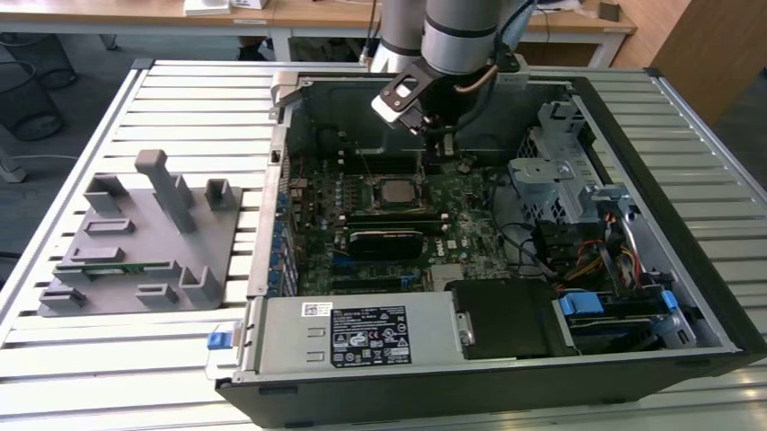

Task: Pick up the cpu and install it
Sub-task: 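Close the cpu cover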

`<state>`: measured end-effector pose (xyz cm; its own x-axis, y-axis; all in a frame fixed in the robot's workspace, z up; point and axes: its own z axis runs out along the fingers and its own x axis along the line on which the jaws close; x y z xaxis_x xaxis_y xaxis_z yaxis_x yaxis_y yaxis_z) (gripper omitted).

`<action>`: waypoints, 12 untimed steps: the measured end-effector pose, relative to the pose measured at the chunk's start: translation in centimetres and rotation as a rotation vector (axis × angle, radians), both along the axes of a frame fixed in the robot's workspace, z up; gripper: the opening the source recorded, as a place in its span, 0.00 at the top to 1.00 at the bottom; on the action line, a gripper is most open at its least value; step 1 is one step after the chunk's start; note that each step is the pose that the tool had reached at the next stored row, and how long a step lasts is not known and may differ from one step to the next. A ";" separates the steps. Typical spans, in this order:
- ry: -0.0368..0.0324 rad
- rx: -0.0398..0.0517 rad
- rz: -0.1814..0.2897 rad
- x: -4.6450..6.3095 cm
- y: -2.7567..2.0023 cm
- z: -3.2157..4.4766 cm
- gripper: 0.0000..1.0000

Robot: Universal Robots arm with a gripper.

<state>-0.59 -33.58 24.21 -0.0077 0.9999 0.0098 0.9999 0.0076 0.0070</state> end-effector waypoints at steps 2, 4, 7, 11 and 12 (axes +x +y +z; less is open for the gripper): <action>-0.0007 0.0000 0.000 -0.8 0.01 0.00 0.89; -0.0013 0.0002 0.000 -1.5 0.01 -0.01 0.89; -0.0013 0.0000 0.000 -1.7 0.01 -0.01 0.89; -0.0014 -0.0001 0.001 -2.4 0.01 -0.18 0.89; -0.0014 -0.0001 0.001 -2.7 0.01 -0.27 0.89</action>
<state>-3.31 -33.58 23.94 -0.0089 0.9999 0.0097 0.9999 0.0089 0.0083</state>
